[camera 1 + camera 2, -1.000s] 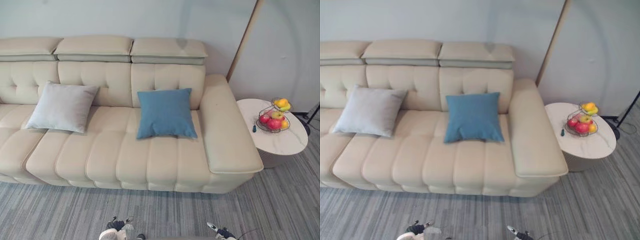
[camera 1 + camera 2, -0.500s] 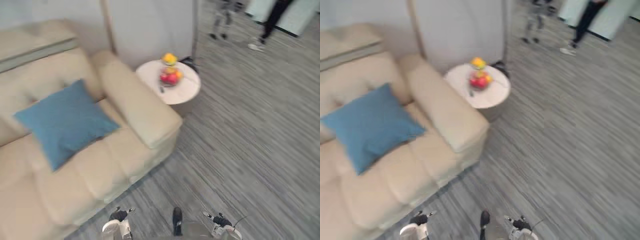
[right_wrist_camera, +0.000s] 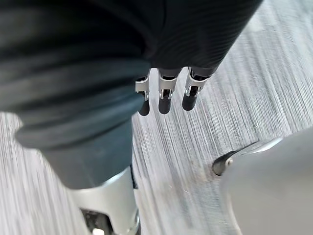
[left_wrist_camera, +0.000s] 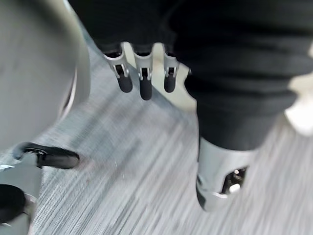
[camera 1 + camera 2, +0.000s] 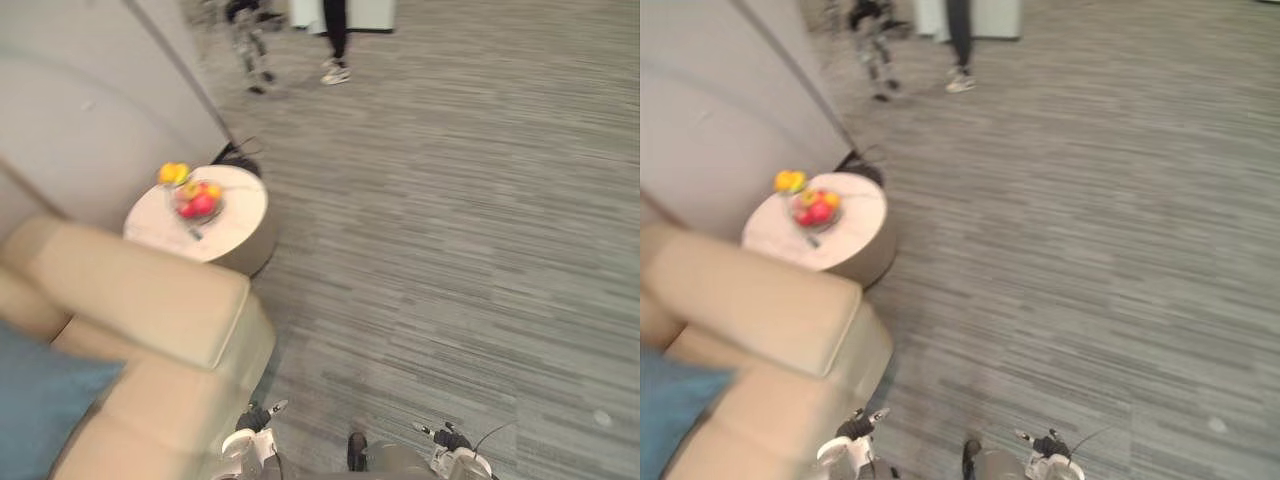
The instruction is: Pick up cushions and gather them together orderly.
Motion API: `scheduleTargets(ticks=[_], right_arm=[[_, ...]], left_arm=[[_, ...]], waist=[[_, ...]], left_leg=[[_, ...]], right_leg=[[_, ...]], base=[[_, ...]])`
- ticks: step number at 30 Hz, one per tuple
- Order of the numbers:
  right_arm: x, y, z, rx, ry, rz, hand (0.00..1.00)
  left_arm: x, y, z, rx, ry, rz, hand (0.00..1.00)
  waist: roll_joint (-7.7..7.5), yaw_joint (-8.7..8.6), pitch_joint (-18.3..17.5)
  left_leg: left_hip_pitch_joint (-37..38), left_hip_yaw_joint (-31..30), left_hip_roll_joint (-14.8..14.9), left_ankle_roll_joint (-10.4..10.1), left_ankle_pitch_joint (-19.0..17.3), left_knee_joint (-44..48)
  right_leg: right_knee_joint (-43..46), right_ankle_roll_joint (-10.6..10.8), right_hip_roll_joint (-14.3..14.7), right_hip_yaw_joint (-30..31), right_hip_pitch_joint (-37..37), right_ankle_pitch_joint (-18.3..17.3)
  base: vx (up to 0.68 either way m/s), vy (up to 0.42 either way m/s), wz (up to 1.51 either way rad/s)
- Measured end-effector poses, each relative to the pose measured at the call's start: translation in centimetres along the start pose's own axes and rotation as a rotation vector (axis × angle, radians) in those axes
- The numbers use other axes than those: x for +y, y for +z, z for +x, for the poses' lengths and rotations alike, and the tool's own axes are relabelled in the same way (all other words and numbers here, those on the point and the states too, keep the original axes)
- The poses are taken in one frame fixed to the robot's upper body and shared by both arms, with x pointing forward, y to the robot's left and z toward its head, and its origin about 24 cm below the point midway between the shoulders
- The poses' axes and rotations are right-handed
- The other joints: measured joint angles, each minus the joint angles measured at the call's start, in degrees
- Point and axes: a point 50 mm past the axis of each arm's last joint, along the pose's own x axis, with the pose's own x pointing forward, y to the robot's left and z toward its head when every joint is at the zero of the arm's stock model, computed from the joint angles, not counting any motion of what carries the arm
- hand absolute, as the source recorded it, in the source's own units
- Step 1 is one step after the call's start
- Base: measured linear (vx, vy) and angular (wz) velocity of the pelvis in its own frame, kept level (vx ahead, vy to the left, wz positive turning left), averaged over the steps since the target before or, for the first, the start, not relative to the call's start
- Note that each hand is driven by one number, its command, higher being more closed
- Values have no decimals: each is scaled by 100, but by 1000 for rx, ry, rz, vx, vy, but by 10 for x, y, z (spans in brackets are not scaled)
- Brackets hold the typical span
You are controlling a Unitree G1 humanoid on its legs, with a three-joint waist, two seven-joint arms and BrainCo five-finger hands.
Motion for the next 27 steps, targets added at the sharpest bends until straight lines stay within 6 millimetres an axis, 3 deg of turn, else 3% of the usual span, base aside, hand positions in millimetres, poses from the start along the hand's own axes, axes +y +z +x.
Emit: scheduleTargets(ticks=[2,3,4,6,9,11,13,14,15,16,17,18,19,21,22,23,24,26,27], right_arm=[[-2,-2,-1,2,-5,-3,0],[-2,-3,-1,4,-4,-2,0],[1,-9,-2,16,5,-2,0],[1,-15,-4,31,6,-1,0],[0,-17,-5,32,6,7,0],[-5,-15,-4,26,-10,27,0],[-5,-12,-3,21,-18,51,0],[-5,-11,-3,19,-19,61,0],[-6,-9,-2,15,-27,73,0],[-9,-6,-1,14,-39,94,0],[-17,-7,-1,21,-69,121,0],[-19,-8,-1,26,-80,140,0],[-19,-10,-2,28,-79,143,0],[-18,-12,-3,26,-72,130,0],[-16,-11,-3,23,-63,114,0],[-15,-9,-2,17,-58,95,0],[-13,-7,-2,13,-50,84,0],[-9,-6,-1,17,-39,86,0],[-9,-9,-2,23,-39,90,0]], left_arm=[[0,-1,0,3,0,1,0],[1,-2,0,7,3,2,0],[5,-1,0,7,14,4,0],[7,1,1,2,17,10,0],[8,0,2,18,18,19,0],[5,0,2,18,12,31,0],[9,-1,2,24,22,33,0],[11,-2,2,31,24,45,0],[11,-2,3,39,20,66,0],[7,-4,3,61,6,91,0],[0,-5,3,66,-11,90,0],[-2,-6,3,67,-16,85,0],[-4,-6,2,67,-17,76,0],[-7,-1,2,37,-26,69,0],[-7,1,2,24,-30,65,0],[-6,1,1,23,-25,58,0],[-5,4,2,5,-23,59,0],[-4,8,2,-10,-22,61,0],[-4,10,1,-25,-21,60,0]], waist=[[28,33,-36],[73,61,-83],[-58,65,-152],[-300,169,-220],[-356,100,-196],[-248,122,-162],[-239,143,-167],[-254,128,-171],[-233,109,-168],[-59,58,-67],[61,29,0],[79,14,12],[83,-7,11],[51,-29,24],[41,-16,41],[88,49,27],[94,110,25],[16,175,68],[-36,177,88]], left_leg=[[-60,-439,-31,400,295,-510],[81,-275,115,131,426,-761],[217,114,101,176,394,-913],[493,695,30,253,334,-1152],[794,1246,124,298,251,-1228],[1251,1801,245,283,247,-1563],[1558,2282,255,257,262,-1877],[1620,2405,213,249,257,-1942],[1672,2454,237,201,285,-2006],[1745,2460,304,47,386,-2056],[1924,2504,291,-63,474,-2155],[2095,2528,260,-160,594,-2105],[2142,2498,318,-209,622,-1845],[1484,2182,822,-145,770,423],[1081,1946,1002,46,973,1360],[548,1568,1127,261,815,2381],[209,1388,1115,237,612,2752],[-208,1339,1004,239,284,2554],[-292,1375,876,261,194,1870]], right_leg=[[91,62,164,407,-4,-34],[377,168,267,614,-69,-225],[661,306,132,618,-232,-474],[1072,712,-299,281,-489,-539],[1891,1039,-586,-715,-991,-467],[2094,834,-1193,-2242,-1043,-509],[1433,599,-1580,-3179,-990,-320],[1091,513,-1669,-3394,-1002,-182],[961,261,-1611,-3610,-949,-178],[934,205,-1524,-3728,-881,-141],[942,143,-1442,-3673,-801,-178],[962,-22,-1408,-3583,-667,-331],[940,-31,-1376,-3535,-524,-388],[548,-12,-1173,-3289,9,-458],[418,-42,-1076,-3157,142,-521],[398,-136,-910,-2856,213,-624],[393,-208,-836,-2634,264,-686],[297,-174,-802,-2296,495,-710],[183,-69,-814,-2062,656,-677]], base=[[180,226,-173],[181,218,-160],[208,202,-154],[239,188,-135],[153,90,-87],[206,56,-101],[246,-41,-119],[244,-120,-121],[264,-171,-83],[265,-167,-76],[321,-168,-64],[281,-131,-54],[295,-160,-46],[240,-179,-47],[177,-107,-86],[170,-29,-114],[176,8,-134],[192,33,-113],[269,82,-112]])
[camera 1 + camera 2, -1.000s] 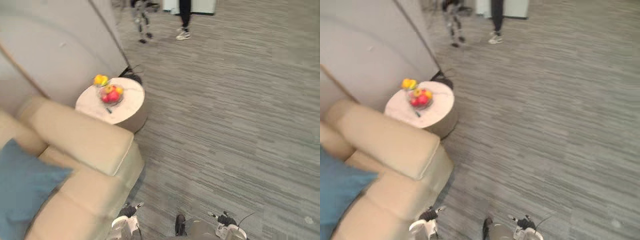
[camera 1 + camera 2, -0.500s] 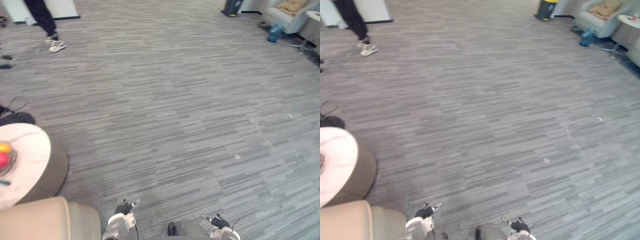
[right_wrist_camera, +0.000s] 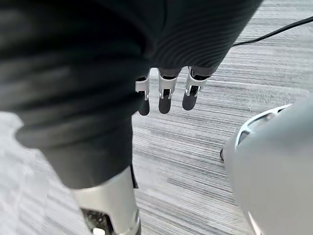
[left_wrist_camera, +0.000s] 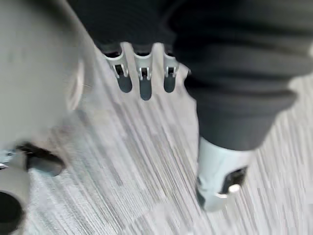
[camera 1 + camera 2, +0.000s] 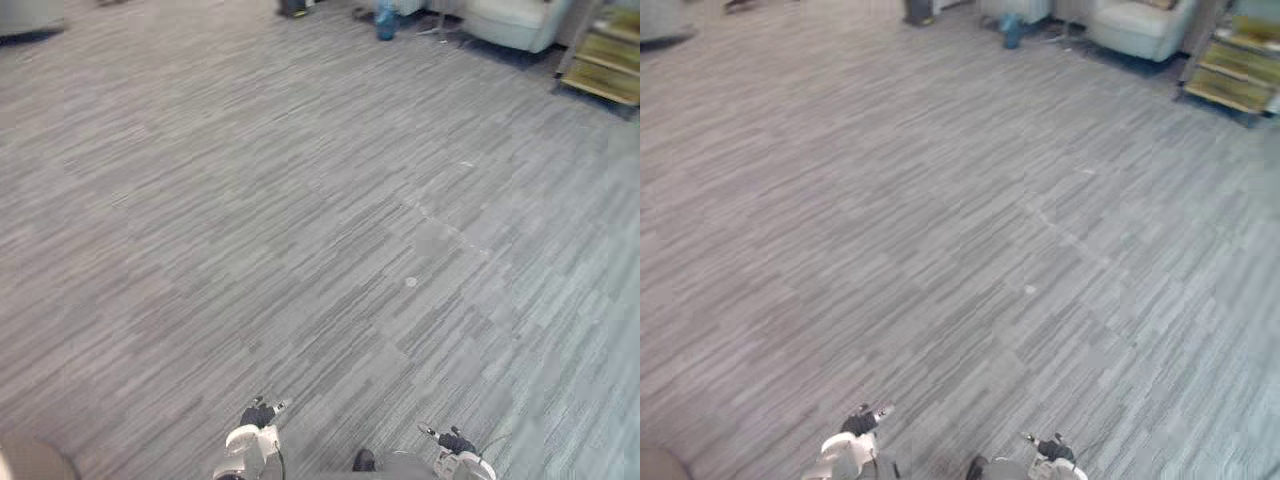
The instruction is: Pick up cushions and gather them together orderly.
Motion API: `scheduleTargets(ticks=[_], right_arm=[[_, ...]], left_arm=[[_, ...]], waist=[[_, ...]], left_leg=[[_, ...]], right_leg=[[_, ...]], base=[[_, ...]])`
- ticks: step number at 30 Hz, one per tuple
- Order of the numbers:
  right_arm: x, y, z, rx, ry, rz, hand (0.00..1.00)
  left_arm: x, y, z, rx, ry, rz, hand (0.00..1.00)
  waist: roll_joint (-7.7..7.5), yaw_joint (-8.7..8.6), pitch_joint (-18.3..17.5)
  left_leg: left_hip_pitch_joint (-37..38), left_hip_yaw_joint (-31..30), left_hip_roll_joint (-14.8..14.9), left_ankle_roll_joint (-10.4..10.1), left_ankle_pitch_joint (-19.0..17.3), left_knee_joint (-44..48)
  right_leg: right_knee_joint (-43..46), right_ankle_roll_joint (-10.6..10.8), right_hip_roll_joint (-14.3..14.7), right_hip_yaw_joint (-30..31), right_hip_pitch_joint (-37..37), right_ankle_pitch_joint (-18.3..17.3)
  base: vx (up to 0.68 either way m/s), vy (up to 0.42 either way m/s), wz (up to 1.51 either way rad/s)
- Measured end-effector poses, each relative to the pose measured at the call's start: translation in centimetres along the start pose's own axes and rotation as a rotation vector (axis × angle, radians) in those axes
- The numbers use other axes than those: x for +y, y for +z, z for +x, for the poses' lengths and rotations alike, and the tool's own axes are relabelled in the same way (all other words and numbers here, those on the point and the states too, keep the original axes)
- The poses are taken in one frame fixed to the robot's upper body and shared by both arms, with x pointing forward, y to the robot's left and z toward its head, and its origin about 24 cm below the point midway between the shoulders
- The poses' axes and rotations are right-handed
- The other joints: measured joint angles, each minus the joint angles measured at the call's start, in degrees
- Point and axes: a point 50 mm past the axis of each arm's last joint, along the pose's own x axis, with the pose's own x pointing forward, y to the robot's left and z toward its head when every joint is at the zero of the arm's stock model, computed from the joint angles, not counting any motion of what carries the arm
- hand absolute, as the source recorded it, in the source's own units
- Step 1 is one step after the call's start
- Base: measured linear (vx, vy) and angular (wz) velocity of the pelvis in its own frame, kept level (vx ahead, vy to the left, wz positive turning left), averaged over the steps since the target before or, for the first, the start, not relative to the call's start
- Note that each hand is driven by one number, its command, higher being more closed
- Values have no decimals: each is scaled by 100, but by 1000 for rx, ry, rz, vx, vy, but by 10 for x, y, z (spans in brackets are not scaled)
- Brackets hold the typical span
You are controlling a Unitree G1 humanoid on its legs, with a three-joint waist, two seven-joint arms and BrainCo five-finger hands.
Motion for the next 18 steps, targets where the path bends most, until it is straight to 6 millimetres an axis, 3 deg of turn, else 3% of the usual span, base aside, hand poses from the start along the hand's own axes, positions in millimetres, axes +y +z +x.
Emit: scheduleTargets(ticks=[2,4,6,7,9,10,11,14,16,18], right_arm=[[2,0,0,-1,4,15,0],[3,-1,0,2,4,5,0],[1,-4,-1,12,-2,3,0],[3,-14,-3,35,-2,11,0],[9,-13,-4,30,16,9,0],[11,-10,-3,19,23,10,0],[11,-8,-3,11,25,11,0],[13,-1,-3,-25,42,16,0],[13,2,-2,-29,38,31,0],[7,3,-2,-32,18,65,0]], left_arm=[[-1,2,0,-18,-2,-5,0],[-3,1,-1,-16,-1,-7,0],[-1,-2,-1,-10,2,-6,0],[4,-3,-1,0,22,-2,0],[3,-4,-1,10,22,2,0],[4,-5,-1,16,24,3,0],[4,-7,-1,27,25,4,0],[5,-8,0,40,32,6,0],[6,-10,0,48,35,8,0],[4,-10,0,53,31,11,0]], waist=[[-13,21,-8],[3,99,-123],[-18,139,-280],[-249,127,-414],[-340,149,-357],[-317,132,-295],[-314,99,-290],[-286,-2,-257],[-286,-26,-233],[-243,-109,-208]], left_leg=[[-122,-266,-322,-8,3,-1272],[-290,-1021,-702,0,262,-2579],[-217,-1181,-845,20,644,-2611],[-19,-714,-904,91,402,-2613],[390,-345,-942,169,210,-2728],[784,-103,-964,216,129,-2912],[1035,-29,-972,232,106,-3038],[1929,209,-962,203,-30,-3702],[2232,351,-977,202,-35,-3992],[2408,305,-999,202,-35,-4201]], right_leg=[[-135,76,-14,435,164,-92],[-180,269,-11,999,141,-187],[-132,492,-68,1387,158,-307],[143,659,-245,1633,120,-302],[1182,1002,-369,1718,-244,-207],[2523,1531,-442,1716,-881,48],[3093,1604,-458,1626,-1140,92],[3772,1248,-596,692,-1864,26],[3156,1016,-636,221,-2071,-65],[1731,769,-568,-14,-2275,223]], base=[[282,146,-118],[351,249,-133],[412,267,-122],[598,328,-123],[492,273,-112],[354,230,-94],[345,216,-75],[364,133,-41],[358,31,-20],[450,-73,19]])
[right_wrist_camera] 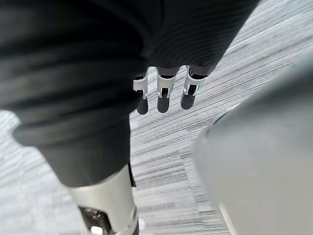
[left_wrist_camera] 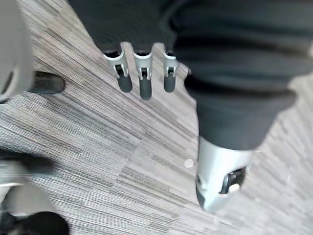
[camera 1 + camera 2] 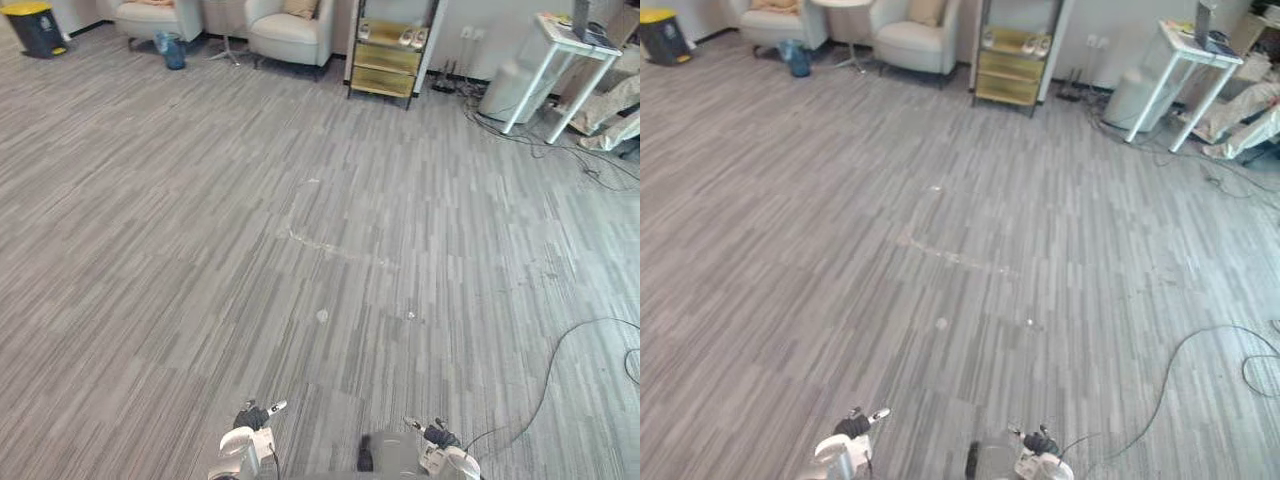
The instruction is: Pick up cushions and gather them together orderly.
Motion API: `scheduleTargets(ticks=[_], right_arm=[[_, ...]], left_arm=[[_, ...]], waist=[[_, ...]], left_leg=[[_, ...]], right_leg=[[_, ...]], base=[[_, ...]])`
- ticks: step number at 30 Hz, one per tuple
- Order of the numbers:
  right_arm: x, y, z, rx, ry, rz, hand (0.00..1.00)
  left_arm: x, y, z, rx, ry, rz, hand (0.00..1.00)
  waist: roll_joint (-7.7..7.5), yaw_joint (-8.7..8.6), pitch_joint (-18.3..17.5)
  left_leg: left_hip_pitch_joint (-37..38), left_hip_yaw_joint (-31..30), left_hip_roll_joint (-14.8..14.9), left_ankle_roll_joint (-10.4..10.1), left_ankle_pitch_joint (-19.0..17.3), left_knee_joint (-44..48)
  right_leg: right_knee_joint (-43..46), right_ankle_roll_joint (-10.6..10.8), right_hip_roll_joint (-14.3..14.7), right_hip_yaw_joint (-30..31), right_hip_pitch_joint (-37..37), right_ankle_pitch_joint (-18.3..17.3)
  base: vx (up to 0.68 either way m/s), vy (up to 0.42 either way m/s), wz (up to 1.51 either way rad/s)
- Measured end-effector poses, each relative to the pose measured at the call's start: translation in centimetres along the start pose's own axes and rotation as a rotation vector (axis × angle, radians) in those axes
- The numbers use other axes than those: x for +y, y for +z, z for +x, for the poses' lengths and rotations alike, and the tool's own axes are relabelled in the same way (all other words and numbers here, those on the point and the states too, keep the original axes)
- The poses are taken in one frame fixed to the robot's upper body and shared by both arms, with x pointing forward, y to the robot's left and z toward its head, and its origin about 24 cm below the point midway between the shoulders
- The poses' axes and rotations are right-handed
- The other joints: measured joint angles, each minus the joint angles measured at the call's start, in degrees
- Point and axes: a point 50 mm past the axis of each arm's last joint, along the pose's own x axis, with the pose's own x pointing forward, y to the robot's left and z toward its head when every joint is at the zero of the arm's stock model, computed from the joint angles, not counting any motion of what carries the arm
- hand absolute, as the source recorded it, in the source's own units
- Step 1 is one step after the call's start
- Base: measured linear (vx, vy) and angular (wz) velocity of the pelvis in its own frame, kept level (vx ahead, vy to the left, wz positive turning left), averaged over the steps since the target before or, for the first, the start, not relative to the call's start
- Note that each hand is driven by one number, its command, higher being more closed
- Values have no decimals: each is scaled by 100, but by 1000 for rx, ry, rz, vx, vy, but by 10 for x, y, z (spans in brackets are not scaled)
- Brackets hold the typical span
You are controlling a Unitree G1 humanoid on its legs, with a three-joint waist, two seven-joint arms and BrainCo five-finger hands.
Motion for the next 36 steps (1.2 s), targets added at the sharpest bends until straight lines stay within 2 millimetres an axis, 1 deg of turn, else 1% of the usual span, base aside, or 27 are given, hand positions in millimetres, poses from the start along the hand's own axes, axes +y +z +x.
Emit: scheduleTargets(ticks=[1,2,4,5,6,7,8,9,10,12,14,16,17,18,19,21,23,24,25,26,28,29,31,32,33,34,36], right_arm=[[-5,-2,0,11,-19,21,0],[-10,-7,-1,29,-36,30,0],[-16,1,1,15,-53,32,0],[-15,6,3,8,-51,31,0],[-15,7,3,2,-49,30,0],[-15,7,3,2,-49,23,0],[-15,6,3,2,-50,20,0],[-13,7,3,1,-45,13,0],[-11,6,3,7,-37,4,0],[-3,5,3,9,-10,-8,0],[2,5,3,11,0,-3,0],[-2,5,3,16,-16,22,0],[-3,5,3,15,-21,27,0],[-5,6,3,15,-28,25,0],[-6,2,3,27,-33,32,0],[-3,1,2,27,-27,32,0],[-1,0,2,30,-20,29,0],[-1,0,2,29,-17,27,0],[0,-1,2,29,-11,21,0],[1,-3,1,30,4,2,0],[0,5,2,6,6,-3,0],[-2,7,3,3,-1,1,0],[-5,3,3,17,-15,-10,0],[-14,-6,1,54,-45,-5,0],[-27,-17,-1,92,-80,15,0],[-32,-16,-1,92,-94,18,0],[-41,-10,-1,72,-116,12,0]], left_arm=[[0,-1,0,3,0,0,0],[-1,-3,-1,11,-1,-2,0],[-5,-2,0,9,-10,-7,0],[-5,-7,-1,21,-8,-18,0],[-4,-7,-1,22,-3,-28,0],[-2,-3,-1,8,1,-40,0],[0,-1,-1,-2,7,-45,0],[3,1,-2,-20,15,-68,0],[4,5,-1,-36,17,-64,0],[3,12,-2,-66,10,-51,0],[1,16,-2,-89,3,-53,0],[-2,17,-2,-95,-6,-45,0],[-3,17,-2,-95,-8,-42,0],[-5,18,-2,-99,-16,-26,0],[-4,19,-2,-101,-16,-16,0],[-2,19,-1,-92,-14,-1,0],[1,16,-1,-76,-16,32,0],[2,14,0,-63,-19,48,0],[1,14,0,-58,-20,50,0],[1,8,0,-38,-19,50,0],[1,7,0,-28,-20,62,0],[3,6,0,-21,-18,81,0],[8,7,1,-25,-12,113,0],[10,3,1,-8,-13,125,0],[14,-5,-1,14,-2,118,0],[10,-7,-1,16,-6,103,0],[8,-10,-3,21,-5,62,0]], waist=[[29,-34,49],[37,-47,89],[283,-24,139],[396,-12,152],[451,-56,167],[496,-89,218],[471,-67,249],[480,63,281],[429,107,301],[362,149,287],[356,180,296],[321,242,280],[323,258,268],[302,333,217],[166,391,127],[21,373,-9],[-84,372,31],[-66,342,48],[-9,306,83],[79,234,111],[192,184,166],[195,98,166],[82,9,168],[-18,-51,130],[-109,-54,112],[31,-47,110],[250,-87,58]], left_leg=[[111,-139,-19,-1,-1,-79],[266,-305,-42,-20,-13,-77],[291,-392,109,-93,22,208],[134,-511,216,-199,82,880],[-245,-694,362,-342,168,1907],[-921,-1008,599,-684,778,3515],[-1160,-1093,700,-763,917,4070],[-1618,-1029,923,-652,870,5163],[-1953,-977,959,-475,724,5471],[-2451,-685,945,-414,475,5159],[-2779,-356,885,-254,311,4210],[-2819,-109,406,-253,500,1915],[-2850,-139,307,-266,631,1538],[-2910,-296,110,-168,1256,1112],[-2856,-296,-61,93,1336,1119],[-2793,-125,-151,291,1141,1195],[-2034,25,-268,399,863,944],[-1691,-4,-284,423,770,830],[-1335,-42,-278,405,704,729],[-703,-26,-259,406,689,502],[-216,-20,-191,408,689,223],[-52,-70,-128,408,689,122],[35,-293,-185,389,677,109],[192,-578,-297,223,570,89],[372,-900,-420,91,385,124],[408,-988,-315,64,316,184],[-366,-1256,-64,-152,210,1930]], right_leg=[[-740,-90,58,165,16,366],[-851,-438,94,201,132,766],[-773,-493,206,147,264,571],[-702,-549,296,223,386,340],[-815,-560,378,234,604,226],[-1058,-613,512,249,1029,154],[-1173,-649,578,277,1197,125],[-1411,-776,705,406,1674,30],[-1617,-850,731,530,2052,-73],[-1982,-832,709,733,2489,-142],[-2305,-688,669,891,2841,-120],[-2749,-464,475,1076,3358,-239],[-2852,-414,441,1109,3454,-271],[-3025,-257,383,1249,3652,-365],[-2956,-196,226,1441,3664,-399],[-2234,-81,42,1628,3333,-352],[131,1013,-1,1786,2532,188],[1029,1349,6,1765,2201,362],[1682,1262,0,1635,1952,339],[2295,943,-100,1187,1397,164],[1874,445,-196,565,967,-92],[1076,247,-186,171,794,-175],[-142,132,-107,67,672,126],[-1184,46,-5,369,660,862],[-1261,-244,-5,595,635,1105],[-1090,-260,47,539,626,1053],[-1053,-259,21,342,821,531]], base=[[577,-185,43],[417,-152,27],[402,-165,-14],[592,-275,-28],[597,-297,-25],[485,-215,-11],[459,-144,-47],[438,-72,-67],[434,-60,-68],[391,-21,-57],[437,47,-52],[552,122,-38],[737,245,-42],[762,283,-60],[791,287,-53],[615,229,-32],[622,256,-42],[436,152,-29],[590,168,-29],[659,149,-27],[483,49,-5],[325,-30,23],[385,-117,59],[495,-202,97],[520,-239,74],[489,-226,46],[492,-233,44]])
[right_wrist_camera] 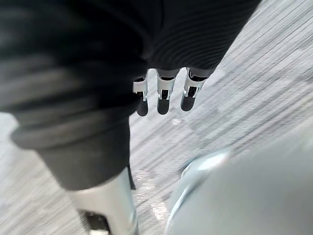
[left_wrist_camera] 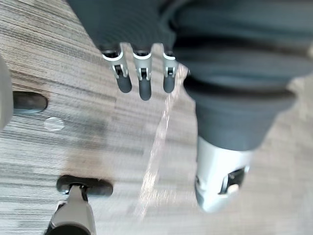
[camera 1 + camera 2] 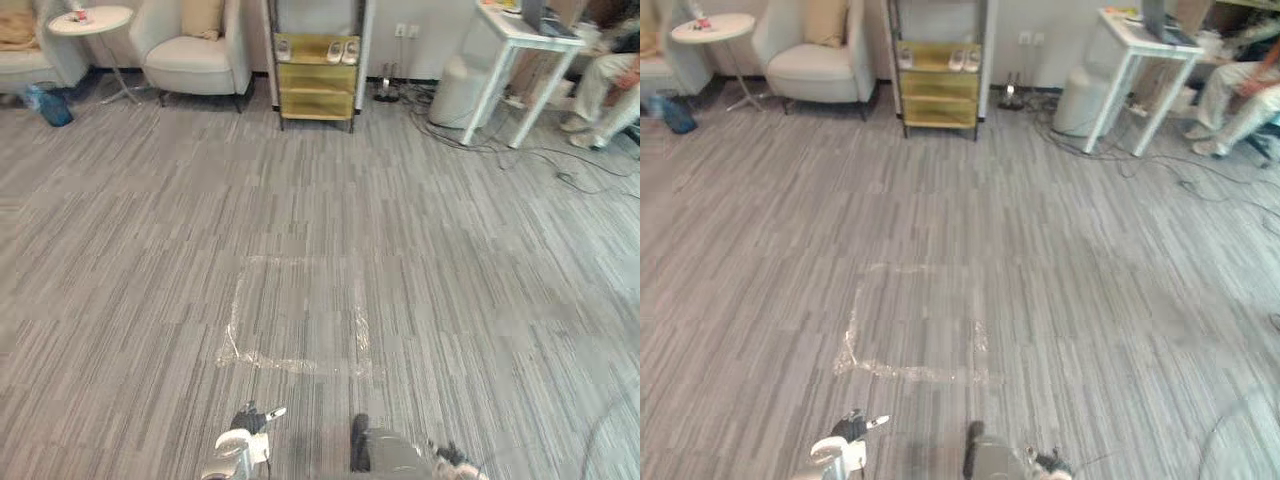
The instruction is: Pick up cushions and gather them together orderly.
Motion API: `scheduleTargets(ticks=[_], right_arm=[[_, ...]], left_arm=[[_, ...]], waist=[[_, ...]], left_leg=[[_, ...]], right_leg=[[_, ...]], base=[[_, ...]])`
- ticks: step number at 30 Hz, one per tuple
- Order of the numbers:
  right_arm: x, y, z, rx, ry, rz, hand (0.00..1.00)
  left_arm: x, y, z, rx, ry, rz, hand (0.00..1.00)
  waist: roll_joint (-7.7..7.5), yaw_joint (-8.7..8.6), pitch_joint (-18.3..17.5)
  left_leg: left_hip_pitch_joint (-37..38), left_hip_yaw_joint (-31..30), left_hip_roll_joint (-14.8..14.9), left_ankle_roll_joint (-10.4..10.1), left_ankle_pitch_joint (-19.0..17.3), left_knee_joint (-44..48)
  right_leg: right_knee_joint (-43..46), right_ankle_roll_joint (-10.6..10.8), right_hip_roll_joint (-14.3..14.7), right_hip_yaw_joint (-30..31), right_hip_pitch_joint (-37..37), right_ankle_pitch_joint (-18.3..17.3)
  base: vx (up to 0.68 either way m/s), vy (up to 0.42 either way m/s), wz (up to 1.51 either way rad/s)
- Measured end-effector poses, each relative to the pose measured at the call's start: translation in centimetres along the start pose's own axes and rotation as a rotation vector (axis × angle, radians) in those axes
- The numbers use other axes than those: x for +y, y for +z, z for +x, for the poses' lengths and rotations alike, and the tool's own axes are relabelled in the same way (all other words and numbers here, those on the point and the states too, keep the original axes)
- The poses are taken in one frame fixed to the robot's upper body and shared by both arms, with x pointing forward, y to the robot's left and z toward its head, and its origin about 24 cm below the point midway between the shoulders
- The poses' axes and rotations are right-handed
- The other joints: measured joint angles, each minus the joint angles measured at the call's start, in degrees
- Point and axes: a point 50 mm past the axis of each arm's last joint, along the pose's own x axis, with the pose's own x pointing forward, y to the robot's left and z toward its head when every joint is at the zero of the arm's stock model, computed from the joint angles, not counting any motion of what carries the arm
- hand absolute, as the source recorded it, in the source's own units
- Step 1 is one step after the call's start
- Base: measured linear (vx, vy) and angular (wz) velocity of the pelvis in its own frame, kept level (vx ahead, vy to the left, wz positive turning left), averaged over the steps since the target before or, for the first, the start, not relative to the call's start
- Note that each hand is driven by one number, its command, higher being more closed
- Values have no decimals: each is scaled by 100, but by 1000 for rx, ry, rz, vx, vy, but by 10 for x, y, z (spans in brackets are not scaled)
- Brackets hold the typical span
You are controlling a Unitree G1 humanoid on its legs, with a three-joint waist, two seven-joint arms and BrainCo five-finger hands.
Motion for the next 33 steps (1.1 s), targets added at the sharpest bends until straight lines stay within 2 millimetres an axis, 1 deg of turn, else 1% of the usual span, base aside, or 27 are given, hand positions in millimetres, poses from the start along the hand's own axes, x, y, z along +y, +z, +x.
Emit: scheduleTargets(ticks=[1,2,3,5,6,8,9,10,11,12,13,15,16,17,18,19,20,21,22,24,25,26,27,28,29,32,33], right_arm=[[-1,3,0,-15,-2,14,0],[-1,4,0,-20,-2,16,0],[1,2,-1,-15,2,8,0],[6,-2,-1,-5,20,-23,0],[10,-1,-2,-11,32,-4,0],[15,5,-1,-30,42,23,0],[16,6,-1,-33,43,26,0],[19,10,-1,-42,51,27,0],[18,9,0,-35,46,28,0],[16,8,0,-32,42,28,0],[19,6,1,-8,46,21,0],[21,4,1,-4,54,22,0],[20,3,0,-2,54,20,0],[20,0,0,3,55,13,0],[21,0,-1,2,63,1,0],[19,-1,-1,0,59,-7,0],[16,-1,-1,-6,57,-29,0],[15,0,-1,-10,55,-36,0],[15,2,-1,-16,56,-50,0],[16,3,0,-17,60,-48,0],[17,4,0,-17,63,-47,0],[17,4,0,-17,63,-46,0],[17,1,0,-8,63,-46,0],[10,4,1,-9,45,-31,0],[8,5,1,-10,38,-24,0],[5,4,1,-8,30,-17,0],[4,4,1,-12,26,0,0]], left_arm=[[-2,3,0,-13,2,-39,0],[-2,4,0,-18,3,-48,0],[-1,7,-1,-37,4,-49,0],[0,12,-1,-56,-1,-27,0],[-4,15,-1,-72,-17,-16,0],[-8,17,-1,-80,-40,4,0],[-8,17,-1,-81,-42,4,0],[-9,17,0,-78,-44,6,0],[-11,16,0,-74,-49,16,0],[-11,15,-1,-71,-51,20,0],[-10,15,0,-65,-54,41,0],[-8,14,1,-50,-51,53,0],[-8,14,2,-49,-52,55,0],[-10,12,1,-39,-56,57,0],[-9,11,1,-31,-57,63,0],[-8,8,1,-26,-53,64,0],[-6,5,0,-17,-48,65,0],[-4,4,0,-15,-45,67,0],[0,5,0,-14,-38,84,0],[5,3,1,-3,-27,93,0],[6,3,1,-5,-24,94,0],[7,3,1,-3,-23,94,0],[13,-2,-1,5,-10,97,0],[13,-2,0,14,-8,103,0],[12,-4,0,20,-10,101,0],[9,-14,-3,40,-12,58,0],[8,-13,-3,37,-14,52,0]], waist=[[179,19,47],[218,31,50],[207,94,64],[75,172,90],[-10,181,46],[-34,195,36],[-34,196,35],[-26,196,31],[21,210,9],[48,226,-5],[-19,295,-138],[-111,282,-168],[-127,301,-169],[-103,303,-151],[-83,291,-117],[-49,241,-102],[47,192,-43],[61,182,-34],[70,152,-30],[68,141,-26],[65,127,-23],[56,116,-7],[-38,107,-12],[18,92,59],[73,102,41],[219,129,3],[268,120,1]], left_leg=[[-669,48,318,-336,281,1523],[-857,68,437,-395,511,1948],[-1209,218,773,-288,493,2888],[-1515,516,913,-132,245,3086],[-1790,753,887,-94,91,2692],[-1985,916,594,-132,39,1331],[-2000,926,525,-140,48,1054],[-2005,918,300,-121,146,162],[-1912,666,62,-132,498,-758],[-1896,575,22,-128,621,-956],[-1883,442,-146,131,886,-1036],[-1796,571,-247,211,676,-1015],[-1683,686,-275,270,557,-985],[-1344,792,-329,338,340,-1024],[-1045,767,-369,365,243,-1112],[-800,699,-390,372,172,-1176],[-424,653,-383,387,91,-1315],[-275,649,-380,392,87,-1406],[19,603,-335,398,84,-1604],[146,441,-223,403,80,-1642],[249,275,-157,370,58,-1704],[287,210,-146,343,37,-1712],[331,-2,-201,216,-127,-1691],[502,-291,-166,73,-338,-1595],[471,-318,-133,69,-339,-1505],[-80,-411,37,7,-307,-147],[-309,-439,110,-131,-225,431]], right_leg=[[-77,-86,120,-83,286,-177],[-78,-119,160,-132,390,-257],[-73,-223,183,-230,752,-461],[-251,-226,126,-288,1214,-626],[-480,-178,64,-322,1448,-650],[-778,-68,-43,-294,1722,-681],[-810,-39,-65,-282,1780,-696],[-914,58,-110,-241,1953,-744],[-1045,184,-86,-162,2097,-800],[-1060,231,-64,-113,2113,-828],[-1005,391,-125,223,2135,-918],[-656,466,-264,530,1969,-875],[-129,550,-312,753,1769,-837],[1369,1096,-389,1025,1181,-478],[2174,1363,-410,1080,899,-305],[2650,1334,-439,1026,766,-320],[2998,1125,-502,755,576,-466],[3004,1041,-521,640,512,-534],[2737,799,-531,297,299,-698],[2016,664,-444,-29,126,-752],[1076,549,-241,-49,82,-598],[771,553,-167,10,87,-505],[-110,492,-13,282,161,26],[-9,182,55,277,201,229],[14,132,89,290,211,175],[-193,58,117,187,517,-110],[-246,16,135,123,640,-176]], base=[[346,-173,44],[437,-190,25],[505,-181,6],[392,-138,6],[326,-57,5],[421,-18,-7],[351,50,-12],[465,119,-17],[465,119,-22],[516,215,-57],[448,195,-56],[454,202,-42],[415,241,-36],[490,275,-32],[487,258,-13],[391,156,13],[298,87,17],[424,65,18],[276,21,15],[329,-65,49],[395,-150,65],[408,-200,72],[345,-203,68],[337,-189,61],[312,-188,29],[260,-176,9],[264,-168,21]])
